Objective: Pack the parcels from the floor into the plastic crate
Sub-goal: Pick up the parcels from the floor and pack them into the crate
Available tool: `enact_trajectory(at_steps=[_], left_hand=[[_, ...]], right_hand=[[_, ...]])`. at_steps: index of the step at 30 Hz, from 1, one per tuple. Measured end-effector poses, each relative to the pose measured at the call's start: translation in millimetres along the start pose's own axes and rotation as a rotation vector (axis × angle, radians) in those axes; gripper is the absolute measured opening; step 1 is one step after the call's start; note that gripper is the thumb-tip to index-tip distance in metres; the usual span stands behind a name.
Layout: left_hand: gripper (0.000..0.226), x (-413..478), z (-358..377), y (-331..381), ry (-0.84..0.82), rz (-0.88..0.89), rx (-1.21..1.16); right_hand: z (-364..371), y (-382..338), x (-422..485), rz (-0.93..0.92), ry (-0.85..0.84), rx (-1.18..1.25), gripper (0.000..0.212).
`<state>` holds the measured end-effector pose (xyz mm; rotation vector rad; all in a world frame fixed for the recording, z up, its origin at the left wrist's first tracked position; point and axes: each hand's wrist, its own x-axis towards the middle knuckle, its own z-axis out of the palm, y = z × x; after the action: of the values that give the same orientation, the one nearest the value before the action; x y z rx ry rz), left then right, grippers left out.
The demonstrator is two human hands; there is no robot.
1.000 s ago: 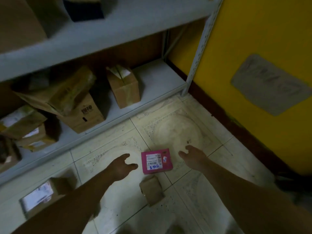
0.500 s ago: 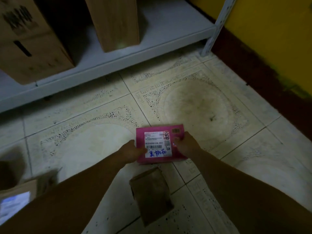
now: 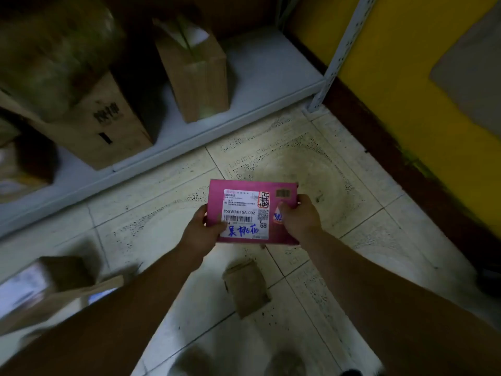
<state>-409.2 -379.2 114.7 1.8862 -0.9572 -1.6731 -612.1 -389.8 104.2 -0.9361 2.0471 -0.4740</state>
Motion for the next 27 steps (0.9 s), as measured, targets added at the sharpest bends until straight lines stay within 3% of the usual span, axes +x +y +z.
enact_trajectory(at_steps=[8, 13, 20, 27], left_hand=[[0.050, -188.1, -78.5, 157.1, 0.056, 0.168, 0.003], [0.049, -289.4, -122.5, 215.1, 0.078, 0.282, -0.041], [0.051, -414.1, -161.3, 225.8, 0.202, 0.438, -0.113], [0.054, -529.3, -229.2, 203.0, 0.317, 0.474, -0.164]], right_hand=[[-122.1, -158.6, -162.7, -0.108, 0.057, 0.046, 0.034], [-173.5, -226.8, -254.5, -0.215, 0.105, 0.063, 0.032], [-202.6, -261.9, -358.6, -0.423, 0.063, 0.076, 0.029], [-196.1, -300.0, -477.9, -0.603, -0.007, 0.073, 0.026]])
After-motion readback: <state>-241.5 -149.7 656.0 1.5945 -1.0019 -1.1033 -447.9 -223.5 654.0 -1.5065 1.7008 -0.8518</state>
